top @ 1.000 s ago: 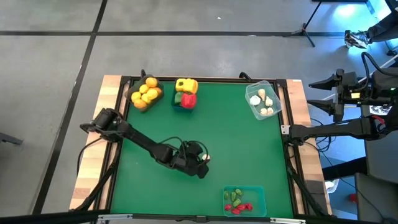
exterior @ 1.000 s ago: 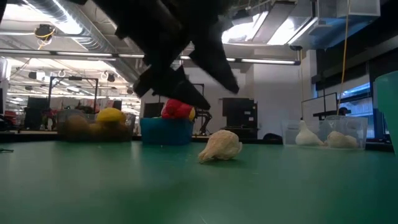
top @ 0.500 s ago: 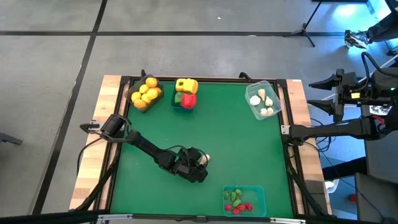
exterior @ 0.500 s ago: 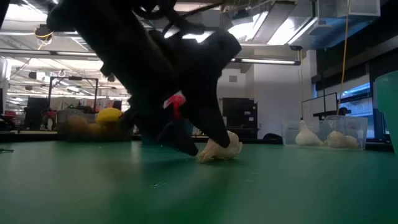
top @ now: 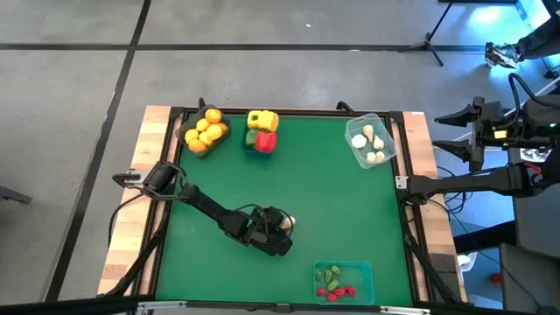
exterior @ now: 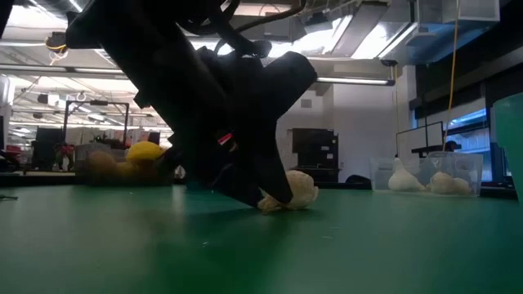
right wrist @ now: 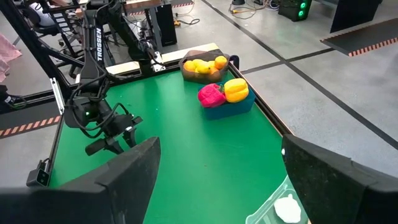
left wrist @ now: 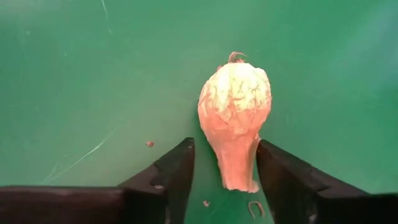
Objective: Sort produce into baskets
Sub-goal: Put the white garlic into the transparent bin
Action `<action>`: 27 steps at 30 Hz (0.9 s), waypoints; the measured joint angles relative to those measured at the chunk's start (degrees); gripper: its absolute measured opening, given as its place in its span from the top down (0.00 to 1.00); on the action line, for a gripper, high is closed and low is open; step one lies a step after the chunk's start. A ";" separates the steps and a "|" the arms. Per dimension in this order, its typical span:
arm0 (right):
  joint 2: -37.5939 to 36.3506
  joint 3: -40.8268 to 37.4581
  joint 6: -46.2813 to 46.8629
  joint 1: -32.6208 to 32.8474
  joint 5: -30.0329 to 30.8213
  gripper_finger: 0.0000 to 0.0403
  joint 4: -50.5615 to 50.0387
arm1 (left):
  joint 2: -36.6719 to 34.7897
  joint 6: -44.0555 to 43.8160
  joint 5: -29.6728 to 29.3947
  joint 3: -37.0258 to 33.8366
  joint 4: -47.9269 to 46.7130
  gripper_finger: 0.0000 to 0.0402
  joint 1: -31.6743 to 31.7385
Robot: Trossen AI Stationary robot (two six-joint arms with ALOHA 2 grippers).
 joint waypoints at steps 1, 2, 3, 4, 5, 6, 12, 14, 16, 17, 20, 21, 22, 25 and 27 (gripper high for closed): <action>0.00 0.00 0.00 0.01 0.00 0.19 0.00 | 0.04 0.03 -0.01 0.00 0.00 0.60 0.00; 0.00 0.00 0.00 0.01 0.00 0.19 0.00 | 0.26 0.03 0.03 0.01 0.04 0.63 0.04; 0.00 0.00 0.00 0.01 0.00 0.19 0.00 | 0.44 0.04 -0.05 0.03 0.15 0.65 0.04; 0.00 0.00 0.00 0.01 0.00 0.19 0.00 | 0.48 0.10 -0.14 0.04 0.15 0.67 0.04; 0.00 0.00 0.00 -0.01 0.00 0.19 0.00 | 0.51 0.18 -0.10 0.04 0.15 0.69 0.05; 0.00 0.00 -0.02 -0.01 0.00 0.19 0.00 | 0.51 0.18 0.04 0.04 0.15 0.71 0.07; 0.00 0.00 0.02 0.00 0.00 0.19 -0.01 | 0.12 -1.46 0.89 0.03 0.37 0.82 0.15; 0.00 0.00 0.02 0.01 0.00 0.19 -0.02 | -0.57 -1.61 2.00 0.00 0.35 0.86 0.38; 0.00 0.00 0.02 -0.01 0.00 0.19 0.00 | -1.31 -1.25 3.11 0.04 0.31 0.89 0.49; 0.00 0.00 0.02 0.01 -0.02 0.19 -0.02 | -1.87 -0.48 3.22 0.04 -0.06 0.91 0.71; 0.00 0.00 0.02 0.01 0.00 0.19 0.00 | -4.59 1.24 3.17 0.09 0.42 0.93 1.80; 0.00 0.00 0.02 0.01 -0.02 0.19 -0.01 | -5.54 2.02 2.80 0.09 0.44 0.94 2.28; 0.00 0.00 0.02 0.01 -0.02 0.19 0.01 | -6.48 2.92 2.56 0.09 0.52 0.94 2.89; -0.04 -0.45 0.43 0.01 0.34 0.19 0.51 | -9.95 5.73 2.16 0.09 0.52 0.92 4.97; -0.04 -1.83 0.50 -0.01 0.94 0.19 1.49 | -12.86 7.48 1.42 0.11 1.12 0.90 6.96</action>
